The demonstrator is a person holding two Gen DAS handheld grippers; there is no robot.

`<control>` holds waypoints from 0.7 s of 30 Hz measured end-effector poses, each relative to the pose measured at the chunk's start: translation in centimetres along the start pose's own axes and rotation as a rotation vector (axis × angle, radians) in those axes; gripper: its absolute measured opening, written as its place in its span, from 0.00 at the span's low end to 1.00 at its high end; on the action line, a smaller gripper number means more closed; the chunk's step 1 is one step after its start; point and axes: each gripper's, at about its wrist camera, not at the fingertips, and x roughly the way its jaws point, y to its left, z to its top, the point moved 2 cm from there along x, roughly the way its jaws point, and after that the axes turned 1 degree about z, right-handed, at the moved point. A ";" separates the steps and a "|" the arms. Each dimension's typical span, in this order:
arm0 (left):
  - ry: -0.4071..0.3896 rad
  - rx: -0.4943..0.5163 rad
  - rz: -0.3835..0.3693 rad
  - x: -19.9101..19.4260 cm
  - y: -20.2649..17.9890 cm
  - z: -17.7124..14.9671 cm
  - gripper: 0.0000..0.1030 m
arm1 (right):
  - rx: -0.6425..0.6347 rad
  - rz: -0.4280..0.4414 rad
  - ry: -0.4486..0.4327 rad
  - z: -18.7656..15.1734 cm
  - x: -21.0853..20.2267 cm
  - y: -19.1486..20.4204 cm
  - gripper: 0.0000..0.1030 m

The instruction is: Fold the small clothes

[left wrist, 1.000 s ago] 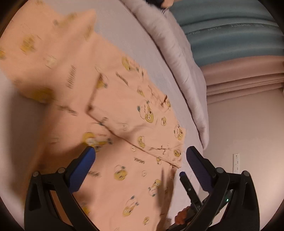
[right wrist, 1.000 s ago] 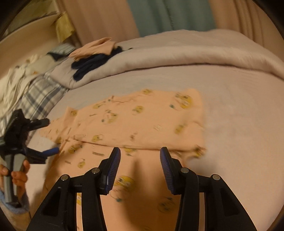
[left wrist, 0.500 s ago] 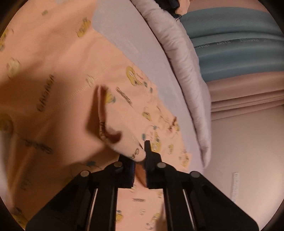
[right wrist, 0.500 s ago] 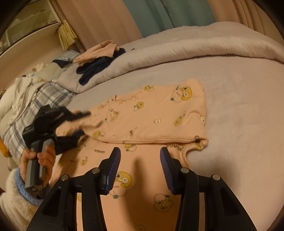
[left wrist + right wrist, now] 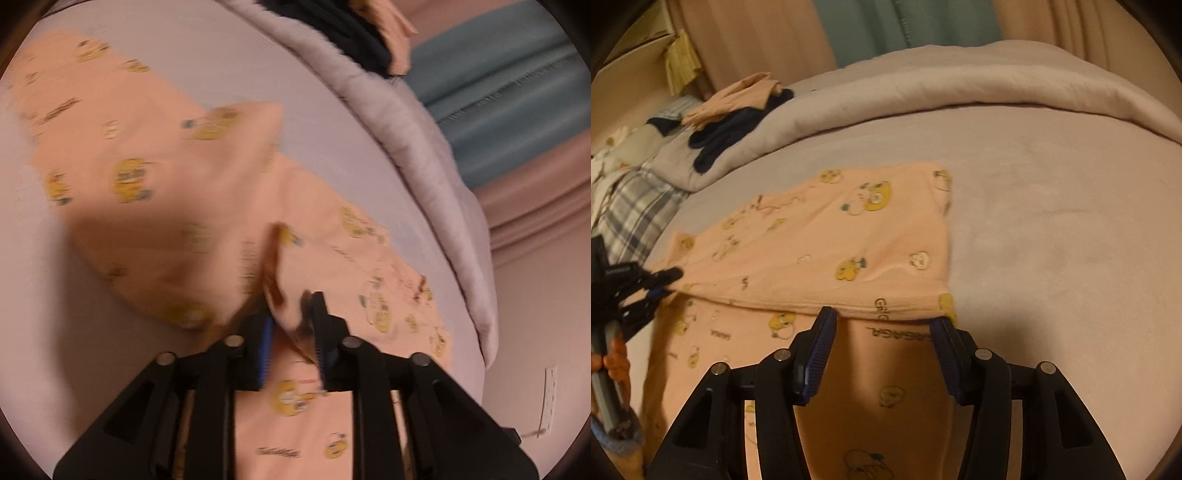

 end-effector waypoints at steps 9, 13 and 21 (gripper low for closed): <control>-0.046 -0.052 -0.046 -6.9 4.0 0.3 0.66 | -0.087 0.022 -0.004 -0.2 -3.6 1.3 0.50; -0.084 -0.145 -0.046 -9.2 7.8 0.9 0.66 | -0.178 0.053 -0.005 0.0 -3.1 4.3 0.50; -0.125 -0.352 -0.086 -10.5 14.0 2.9 0.66 | -0.305 0.126 0.031 -0.3 0.5 11.5 0.50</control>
